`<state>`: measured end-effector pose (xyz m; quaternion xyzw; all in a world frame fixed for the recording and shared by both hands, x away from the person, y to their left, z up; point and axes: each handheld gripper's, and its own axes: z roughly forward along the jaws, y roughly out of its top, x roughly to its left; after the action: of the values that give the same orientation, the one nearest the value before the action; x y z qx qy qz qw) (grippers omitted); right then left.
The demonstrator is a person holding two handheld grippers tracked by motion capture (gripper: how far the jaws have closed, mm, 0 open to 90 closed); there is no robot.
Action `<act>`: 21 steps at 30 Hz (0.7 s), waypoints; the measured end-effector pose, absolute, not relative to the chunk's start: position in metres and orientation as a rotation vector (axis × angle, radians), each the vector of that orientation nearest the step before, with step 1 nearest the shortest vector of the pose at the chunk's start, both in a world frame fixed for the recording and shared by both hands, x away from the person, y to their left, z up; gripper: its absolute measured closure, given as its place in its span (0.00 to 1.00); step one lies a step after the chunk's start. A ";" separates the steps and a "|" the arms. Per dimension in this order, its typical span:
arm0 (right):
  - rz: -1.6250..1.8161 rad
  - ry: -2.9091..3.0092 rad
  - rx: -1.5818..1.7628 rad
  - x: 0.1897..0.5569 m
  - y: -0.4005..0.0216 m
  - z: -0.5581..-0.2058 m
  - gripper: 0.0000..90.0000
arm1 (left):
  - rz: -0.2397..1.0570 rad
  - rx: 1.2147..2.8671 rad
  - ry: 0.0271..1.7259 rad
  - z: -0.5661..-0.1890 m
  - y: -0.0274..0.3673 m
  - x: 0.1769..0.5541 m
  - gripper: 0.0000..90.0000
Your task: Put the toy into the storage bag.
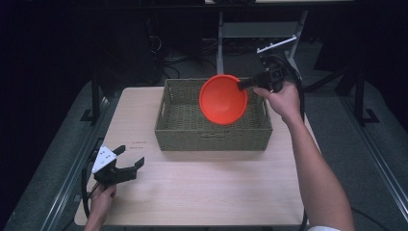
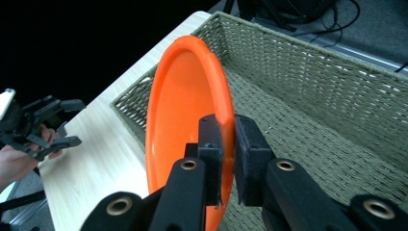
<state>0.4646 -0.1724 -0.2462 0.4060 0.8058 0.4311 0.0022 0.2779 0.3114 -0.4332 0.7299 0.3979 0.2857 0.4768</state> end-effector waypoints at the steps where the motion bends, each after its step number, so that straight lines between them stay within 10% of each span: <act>1: 1.355 2.523 1.282 0.466 -0.172 -0.247 0.91 | 0.699 1.785 0.972 -0.433 0.311 0.278 0.14; 21: 1.263 2.472 1.447 0.501 -0.167 -0.277 0.91 | 0.696 1.779 0.968 -0.433 0.311 0.278 0.14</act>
<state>0.5010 -0.1670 -0.2772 0.4622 0.7896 0.4036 0.0055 0.2780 0.3108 -0.4332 0.7291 0.3967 0.2851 0.4793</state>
